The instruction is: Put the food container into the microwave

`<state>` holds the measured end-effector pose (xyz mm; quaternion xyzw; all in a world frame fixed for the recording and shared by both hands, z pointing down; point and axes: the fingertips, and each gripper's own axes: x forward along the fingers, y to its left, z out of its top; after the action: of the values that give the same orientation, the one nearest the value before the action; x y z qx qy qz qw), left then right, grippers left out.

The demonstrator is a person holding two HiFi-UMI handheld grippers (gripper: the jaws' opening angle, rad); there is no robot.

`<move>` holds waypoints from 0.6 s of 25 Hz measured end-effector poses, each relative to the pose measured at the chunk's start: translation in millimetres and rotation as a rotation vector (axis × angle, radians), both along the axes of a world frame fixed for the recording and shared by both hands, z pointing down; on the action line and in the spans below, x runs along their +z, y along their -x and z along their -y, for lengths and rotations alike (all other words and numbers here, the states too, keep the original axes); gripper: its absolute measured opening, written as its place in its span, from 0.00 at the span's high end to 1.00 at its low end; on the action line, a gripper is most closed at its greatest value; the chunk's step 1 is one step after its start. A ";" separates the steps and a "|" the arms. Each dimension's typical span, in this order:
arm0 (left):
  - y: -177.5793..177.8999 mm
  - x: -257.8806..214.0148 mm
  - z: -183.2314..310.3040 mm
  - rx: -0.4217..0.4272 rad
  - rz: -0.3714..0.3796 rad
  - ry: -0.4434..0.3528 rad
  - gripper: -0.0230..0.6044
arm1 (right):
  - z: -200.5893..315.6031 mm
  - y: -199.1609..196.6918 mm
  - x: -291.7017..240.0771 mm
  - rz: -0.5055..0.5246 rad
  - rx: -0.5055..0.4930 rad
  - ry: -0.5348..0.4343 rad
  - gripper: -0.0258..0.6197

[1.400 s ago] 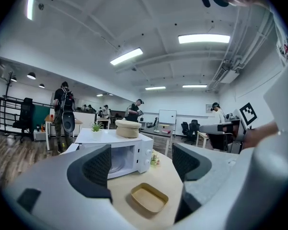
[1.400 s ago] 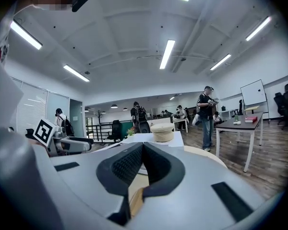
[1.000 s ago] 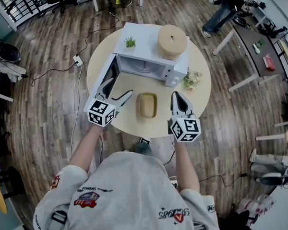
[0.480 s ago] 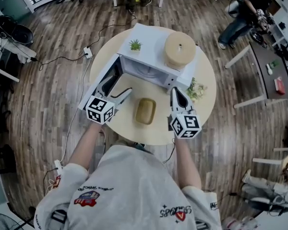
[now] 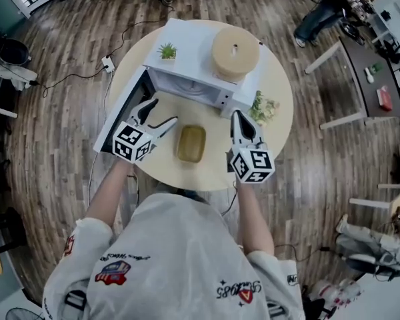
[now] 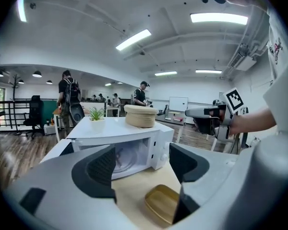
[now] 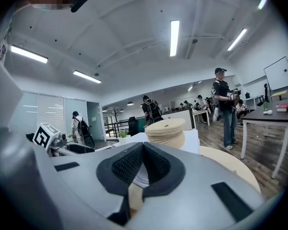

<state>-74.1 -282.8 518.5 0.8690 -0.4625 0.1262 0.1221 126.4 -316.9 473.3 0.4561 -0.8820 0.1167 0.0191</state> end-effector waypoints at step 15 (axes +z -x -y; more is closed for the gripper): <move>-89.3 147.9 -33.7 0.471 0.218 0.276 0.47 | -17.3 -58.7 51.5 -0.044 0.178 0.108 0.97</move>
<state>15.2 -249.1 666.4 0.9090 -0.2369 0.3055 0.1561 185.1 -299.5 524.7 0.5336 -0.8297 0.1554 0.0524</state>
